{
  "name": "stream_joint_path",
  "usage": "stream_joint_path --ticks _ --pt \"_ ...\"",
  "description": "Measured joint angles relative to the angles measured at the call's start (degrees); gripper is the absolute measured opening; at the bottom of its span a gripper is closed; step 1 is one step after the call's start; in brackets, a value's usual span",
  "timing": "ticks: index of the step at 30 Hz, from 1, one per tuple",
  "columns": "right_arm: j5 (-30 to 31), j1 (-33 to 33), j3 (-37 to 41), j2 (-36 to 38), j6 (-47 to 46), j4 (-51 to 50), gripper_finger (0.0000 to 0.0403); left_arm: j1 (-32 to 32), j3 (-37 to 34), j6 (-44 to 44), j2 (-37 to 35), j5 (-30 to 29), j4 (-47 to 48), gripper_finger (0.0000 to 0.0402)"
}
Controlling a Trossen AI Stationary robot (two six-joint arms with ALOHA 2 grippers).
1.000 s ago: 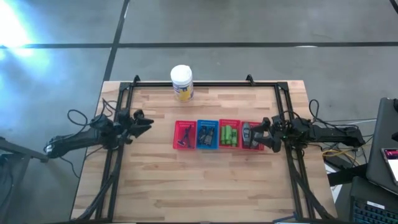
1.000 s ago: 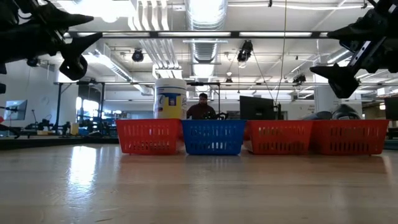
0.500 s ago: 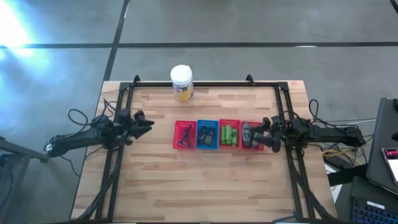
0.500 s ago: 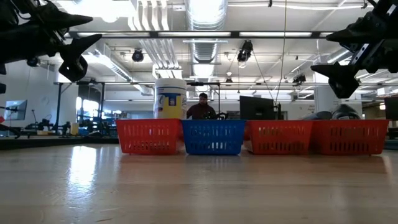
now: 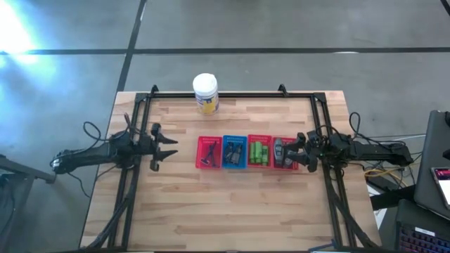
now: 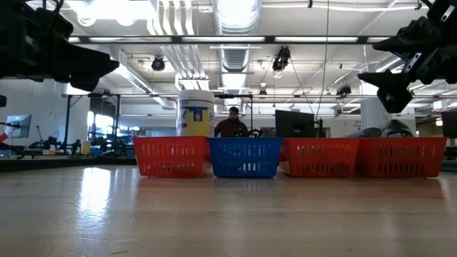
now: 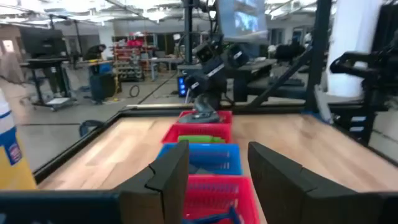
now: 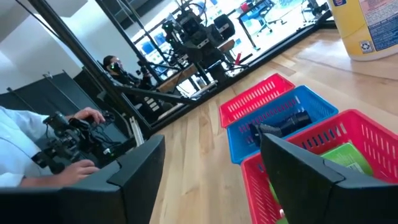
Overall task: Pick & Place Travel size toiletries
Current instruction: Return to Home Position
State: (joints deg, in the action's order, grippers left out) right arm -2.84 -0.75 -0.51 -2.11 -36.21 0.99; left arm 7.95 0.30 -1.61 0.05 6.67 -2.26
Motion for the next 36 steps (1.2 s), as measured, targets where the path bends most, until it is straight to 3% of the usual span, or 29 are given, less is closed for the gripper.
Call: stream_joint_path --ticks 6,19,36 --pt "0.0 0.0 0.0 0.0 0.0 0.0 0.025 -2.1 0.0 -4.2 0.0 -4.3 1.4 0.017" --pt "0.0 0.0 0.0 0.0 0.0 0.0 0.0231 -2.3 0.0 -4.3 0.0 -4.6 1.0 0.017" --pt "-0.1 0.0 0.0 0.1 0.0 0.0 0.0282 -2.2 0.0 -4.2 0.8 -4.6 1.0 0.017"
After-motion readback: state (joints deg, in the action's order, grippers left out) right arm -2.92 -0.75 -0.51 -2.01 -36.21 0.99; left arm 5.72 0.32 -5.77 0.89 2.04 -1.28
